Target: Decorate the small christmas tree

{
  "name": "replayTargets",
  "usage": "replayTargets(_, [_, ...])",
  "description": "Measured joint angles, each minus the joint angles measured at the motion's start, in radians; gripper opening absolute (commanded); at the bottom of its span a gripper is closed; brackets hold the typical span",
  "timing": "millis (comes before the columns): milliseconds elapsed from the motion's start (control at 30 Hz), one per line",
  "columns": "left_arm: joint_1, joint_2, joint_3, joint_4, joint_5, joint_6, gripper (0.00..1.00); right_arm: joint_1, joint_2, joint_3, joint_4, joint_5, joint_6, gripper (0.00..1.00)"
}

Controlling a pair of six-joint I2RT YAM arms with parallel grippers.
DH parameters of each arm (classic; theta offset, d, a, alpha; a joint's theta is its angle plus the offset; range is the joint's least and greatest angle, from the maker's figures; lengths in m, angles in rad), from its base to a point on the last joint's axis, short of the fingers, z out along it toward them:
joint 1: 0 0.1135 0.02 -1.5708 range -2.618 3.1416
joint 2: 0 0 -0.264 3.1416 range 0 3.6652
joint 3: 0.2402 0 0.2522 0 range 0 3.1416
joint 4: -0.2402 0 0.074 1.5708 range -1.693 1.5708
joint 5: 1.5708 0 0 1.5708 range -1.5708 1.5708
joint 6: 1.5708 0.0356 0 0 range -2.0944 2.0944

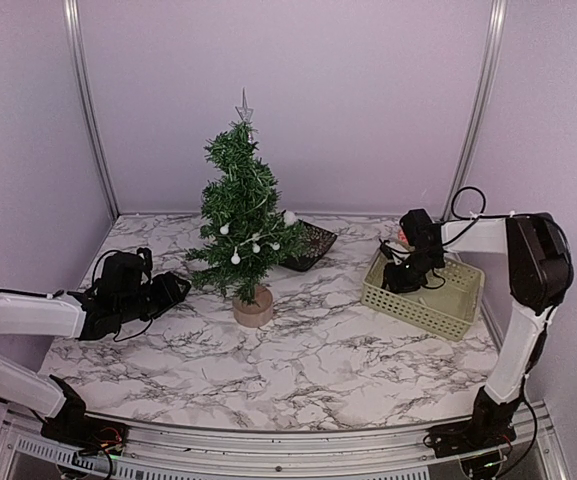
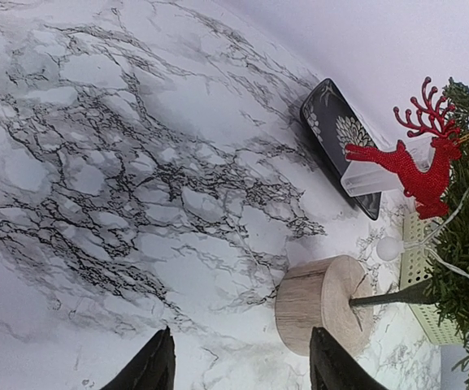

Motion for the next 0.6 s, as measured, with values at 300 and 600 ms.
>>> replayTargets(300, [0.011, 0.0, 0.003, -0.019, 0.0, 0.01, 0.57, -0.008, 0.016, 0.002, 0.014, 0.233, -0.054, 0.34])
replayTargets(600, [0.023, 0.0, 0.003, -0.038, 0.001, 0.026, 0.57, -0.139, -0.04, 0.002, 0.041, 0.182, -0.068, 0.42])
